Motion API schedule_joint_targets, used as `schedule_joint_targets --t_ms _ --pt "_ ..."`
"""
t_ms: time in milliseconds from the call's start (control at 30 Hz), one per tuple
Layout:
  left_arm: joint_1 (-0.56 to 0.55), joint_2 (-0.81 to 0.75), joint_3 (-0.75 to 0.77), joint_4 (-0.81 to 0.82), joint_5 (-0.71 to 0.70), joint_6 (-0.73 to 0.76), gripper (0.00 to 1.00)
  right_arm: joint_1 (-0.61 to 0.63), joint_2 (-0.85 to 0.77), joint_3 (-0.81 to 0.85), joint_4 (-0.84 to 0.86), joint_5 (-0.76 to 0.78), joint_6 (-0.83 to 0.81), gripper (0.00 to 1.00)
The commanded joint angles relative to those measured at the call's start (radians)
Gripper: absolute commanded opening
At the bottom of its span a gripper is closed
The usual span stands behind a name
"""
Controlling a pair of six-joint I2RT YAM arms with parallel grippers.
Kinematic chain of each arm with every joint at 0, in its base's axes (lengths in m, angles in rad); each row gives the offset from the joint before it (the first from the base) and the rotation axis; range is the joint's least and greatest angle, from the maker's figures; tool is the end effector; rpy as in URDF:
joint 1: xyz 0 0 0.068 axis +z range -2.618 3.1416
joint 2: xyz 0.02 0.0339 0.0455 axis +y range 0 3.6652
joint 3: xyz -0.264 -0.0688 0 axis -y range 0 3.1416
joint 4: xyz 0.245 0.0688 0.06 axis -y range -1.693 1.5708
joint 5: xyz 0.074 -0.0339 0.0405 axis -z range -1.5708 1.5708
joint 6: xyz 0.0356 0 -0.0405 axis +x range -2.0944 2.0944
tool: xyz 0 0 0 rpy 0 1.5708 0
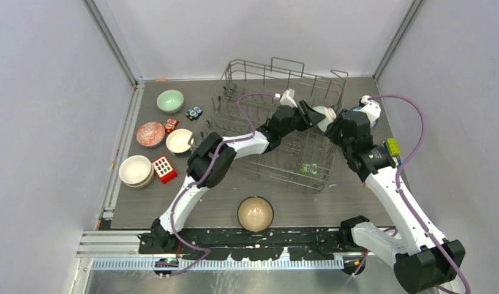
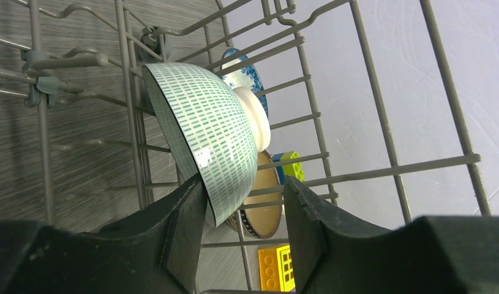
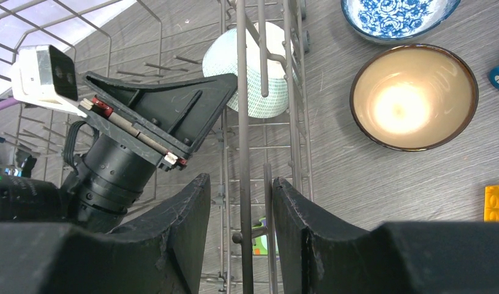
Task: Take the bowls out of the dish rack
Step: Pick up the bowl from the dish rack.
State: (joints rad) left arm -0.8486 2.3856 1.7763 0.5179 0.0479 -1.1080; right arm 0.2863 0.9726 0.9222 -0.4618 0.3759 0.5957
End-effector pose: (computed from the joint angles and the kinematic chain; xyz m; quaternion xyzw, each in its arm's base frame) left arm 0.3665 -0.4187 0.1936 -0.0795 0.7343 -0.5689 0.3616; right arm 0.2075 0.0474 0.3267 0.2239 0.8233 0.0659 0.5174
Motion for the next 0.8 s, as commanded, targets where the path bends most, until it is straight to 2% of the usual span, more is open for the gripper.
schedule_joint_targets --t_ms 0,267,467,633,767 --pt "0.0 0.035 0.068 0.1 0.048 -0.027 0.49 0.016 -0.002 -0.028 -0.014 -0.022 -0.005 0.47" --pt "0.001 0.066 0.097 0.126 0.06 -0.042 0.37 0.022 -0.007 -0.029 -0.015 -0.014 -0.012 0.47" --pt "0.001 0.047 0.08 0.164 0.066 -0.042 0.2 0.021 -0.015 -0.024 -0.02 -0.011 -0.013 0.47" --pt "0.006 0.027 0.083 0.191 0.071 -0.04 0.01 0.022 -0.037 -0.007 -0.037 -0.009 -0.022 0.47" --pt "0.016 0.006 0.1 0.215 0.093 -0.041 0.0 0.022 -0.055 0.019 -0.057 -0.011 -0.026 0.54"
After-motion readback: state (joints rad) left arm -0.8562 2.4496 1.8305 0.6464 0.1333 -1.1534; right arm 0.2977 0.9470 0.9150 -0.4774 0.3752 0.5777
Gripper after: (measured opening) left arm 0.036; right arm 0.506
